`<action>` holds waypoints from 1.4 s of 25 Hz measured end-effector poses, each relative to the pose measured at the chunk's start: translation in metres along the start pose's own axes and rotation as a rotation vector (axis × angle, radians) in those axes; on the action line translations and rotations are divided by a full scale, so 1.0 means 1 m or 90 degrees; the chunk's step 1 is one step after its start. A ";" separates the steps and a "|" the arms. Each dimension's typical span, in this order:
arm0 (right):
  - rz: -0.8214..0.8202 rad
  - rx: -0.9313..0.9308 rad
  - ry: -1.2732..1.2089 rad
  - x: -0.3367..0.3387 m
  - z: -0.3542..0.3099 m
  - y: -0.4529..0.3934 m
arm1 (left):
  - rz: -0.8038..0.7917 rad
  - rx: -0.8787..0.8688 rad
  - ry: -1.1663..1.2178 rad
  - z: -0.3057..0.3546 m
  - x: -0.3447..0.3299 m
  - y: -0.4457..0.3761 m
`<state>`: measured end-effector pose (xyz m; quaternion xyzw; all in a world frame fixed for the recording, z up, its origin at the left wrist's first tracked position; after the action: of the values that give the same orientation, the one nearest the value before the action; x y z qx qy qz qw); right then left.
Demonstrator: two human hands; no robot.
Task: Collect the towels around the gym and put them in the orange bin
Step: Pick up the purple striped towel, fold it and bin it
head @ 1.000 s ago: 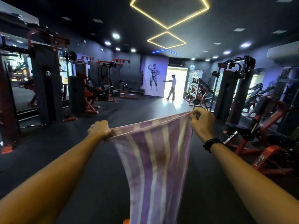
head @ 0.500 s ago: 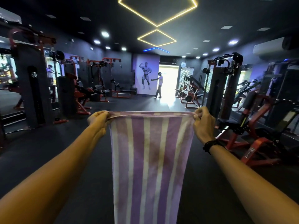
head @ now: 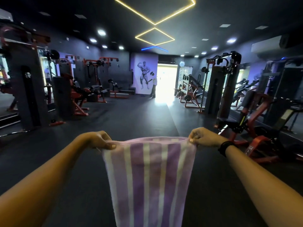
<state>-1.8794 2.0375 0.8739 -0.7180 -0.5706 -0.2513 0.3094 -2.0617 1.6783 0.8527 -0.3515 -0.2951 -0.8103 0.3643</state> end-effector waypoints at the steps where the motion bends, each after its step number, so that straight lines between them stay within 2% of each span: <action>1: -0.012 0.015 -0.057 0.003 -0.009 0.001 | -0.023 -0.046 0.125 0.006 0.003 0.005; 3: 0.107 0.092 -0.320 0.027 -0.023 -0.006 | 0.040 -0.164 0.483 0.021 0.018 0.014; 4: 0.108 0.094 -0.413 0.030 -0.028 -0.007 | 0.047 -0.198 0.555 0.026 0.020 0.016; 5: 0.057 0.069 -0.421 0.016 -0.028 -0.005 | 0.017 -0.191 0.519 0.032 0.010 0.019; 7: -0.088 -0.011 -0.321 -0.026 -0.022 0.008 | -0.086 -0.144 0.383 0.029 -0.023 0.022; 8: -0.113 -0.024 -0.273 -0.038 -0.017 0.010 | -0.104 -0.142 0.343 0.027 -0.032 0.022; 10: -0.056 0.016 -0.260 -0.034 -0.014 0.002 | -0.064 -0.153 0.396 0.021 -0.025 0.022; 12: 0.039 0.073 -0.394 -0.014 -0.017 -0.008 | -0.028 -0.149 0.541 0.012 -0.011 0.021; 13: 0.026 0.067 -0.458 -0.014 -0.021 -0.007 | -0.044 -0.124 0.553 0.009 -0.009 0.020; 14: -0.028 0.038 -0.471 -0.024 -0.022 -0.004 | -0.074 -0.090 0.444 0.006 -0.013 0.019; 16: -0.149 -0.023 -0.373 -0.053 -0.012 0.005 | -0.099 -0.044 0.316 -0.001 -0.029 0.022; 17: -0.154 0.001 -0.327 -0.057 -0.013 0.003 | -0.082 -0.069 0.319 -0.003 -0.029 0.021; 18: -0.103 0.029 -0.335 -0.051 -0.015 -0.003 | -0.049 -0.098 0.362 -0.001 -0.024 0.024; 20: 0.017 0.060 -0.460 -0.034 -0.016 -0.015 | -0.018 -0.097 0.484 -0.009 -0.020 0.019; 21: 0.007 0.052 -0.484 -0.034 -0.016 -0.018 | -0.013 -0.091 0.448 -0.014 -0.020 0.015; 23: -0.123 -0.018 -0.325 -0.059 -0.017 -0.006 | -0.052 -0.068 0.235 -0.015 -0.035 0.016; 24: -0.156 -0.027 -0.264 -0.067 -0.014 -0.003 | -0.049 -0.094 0.233 -0.017 -0.037 0.014; 25: -0.139 -0.014 -0.253 -0.069 -0.015 -0.004 | -0.028 -0.129 0.286 -0.016 -0.034 0.013; 26: -0.085 0.017 -0.292 -0.063 -0.015 -0.010 | -0.005 -0.134 0.383 -0.012 -0.029 0.016; 28: -0.003 0.061 -0.468 -0.046 -0.019 -0.020 | 0.009 -0.117 0.495 -0.009 -0.019 0.019; 29: -0.023 0.067 -0.507 -0.045 -0.023 -0.022 | -0.004 -0.088 0.453 -0.008 -0.015 0.018; 31: -0.125 0.018 -0.354 -0.066 -0.019 -0.019 | -0.051 -0.051 0.278 -0.013 -0.020 0.018; 32: -0.125 0.008 -0.292 -0.073 -0.016 -0.018 | -0.045 -0.057 0.273 -0.012 -0.021 0.018; 33: -0.089 0.026 -0.294 -0.073 -0.017 -0.022 | -0.011 -0.066 0.323 -0.011 -0.015 0.016; 35: 0.041 0.063 -0.395 -0.058 -0.023 -0.031 | 0.124 -0.084 0.491 -0.006 -0.001 0.024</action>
<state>-1.9223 1.9874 0.8529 -0.7621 -0.6263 0.0177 0.1632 -2.0441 1.6611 0.8534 -0.0709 -0.0496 -0.8617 0.5001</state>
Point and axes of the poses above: each hand's wrist, its own y-axis away from the middle knuckle, its own x-axis out of the back of the hand, z = x × y, the point moved 5 cm from there along -y, towards the middle knuckle, and after that the axes turned 8 degrees about x, right-handed, at the moved point
